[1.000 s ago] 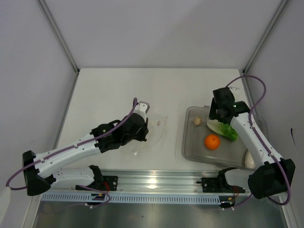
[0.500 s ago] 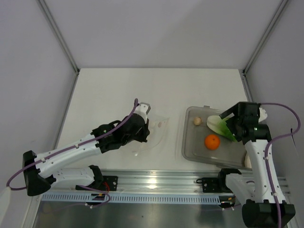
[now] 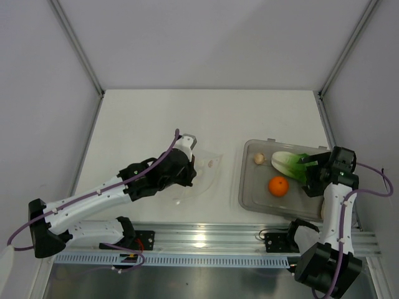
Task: Place the food in the zip-top bag and seal the zipper
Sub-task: Pick up the fake vegetable from the bin.
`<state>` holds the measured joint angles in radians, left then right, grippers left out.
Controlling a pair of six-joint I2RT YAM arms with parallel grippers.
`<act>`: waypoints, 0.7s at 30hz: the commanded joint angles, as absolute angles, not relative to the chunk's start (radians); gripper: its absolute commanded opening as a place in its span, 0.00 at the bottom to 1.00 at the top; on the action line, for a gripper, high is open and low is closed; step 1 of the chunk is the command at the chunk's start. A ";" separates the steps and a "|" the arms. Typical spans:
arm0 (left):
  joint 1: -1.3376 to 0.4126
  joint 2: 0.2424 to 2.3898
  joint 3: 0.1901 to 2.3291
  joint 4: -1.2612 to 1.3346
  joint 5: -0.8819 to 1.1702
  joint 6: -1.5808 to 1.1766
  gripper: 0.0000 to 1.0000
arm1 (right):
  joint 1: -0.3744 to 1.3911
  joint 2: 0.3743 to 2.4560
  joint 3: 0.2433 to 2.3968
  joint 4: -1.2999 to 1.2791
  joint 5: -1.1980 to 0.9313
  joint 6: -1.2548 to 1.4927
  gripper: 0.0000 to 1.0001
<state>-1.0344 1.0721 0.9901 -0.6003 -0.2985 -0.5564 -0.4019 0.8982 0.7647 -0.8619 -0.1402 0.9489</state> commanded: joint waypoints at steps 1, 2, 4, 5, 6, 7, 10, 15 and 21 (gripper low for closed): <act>-1.026 1.049 0.999 -0.574 -0.276 -0.541 0.01 | -0.411 0.919 0.781 -0.804 -0.157 0.940 0.99; -1.026 1.051 1.000 -0.572 -0.276 -0.540 0.01 | -0.411 0.922 0.781 -0.783 -0.158 0.921 0.99; -1.026 1.054 1.000 -0.571 -0.275 -0.538 0.01 | -0.411 0.933 0.772 -0.769 -0.163 0.898 0.99; -1.026 1.055 1.000 -0.571 -0.273 -0.537 0.01 | -0.411 0.937 0.770 -0.752 -0.161 0.864 0.99; -1.026 1.054 1.000 -0.569 -0.272 -0.538 0.01 | -0.411 0.949 0.770 -0.744 -0.170 0.835 0.99; -1.026 1.055 1.002 -0.569 -0.270 -0.535 0.01 | -0.411 0.953 0.778 -0.735 -0.184 0.792 0.99; -1.026 1.055 0.994 -0.563 -0.265 -0.535 0.00 | -0.396 0.968 0.813 -0.727 -0.201 0.631 0.99; -1.026 1.063 0.986 -0.557 -0.262 -0.538 0.01 | -0.280 0.965 0.886 -0.749 -0.121 0.461 0.99; -1.026 1.069 0.982 -0.554 -0.264 -0.540 0.01 | -0.024 1.084 1.037 -0.837 0.103 0.336 0.99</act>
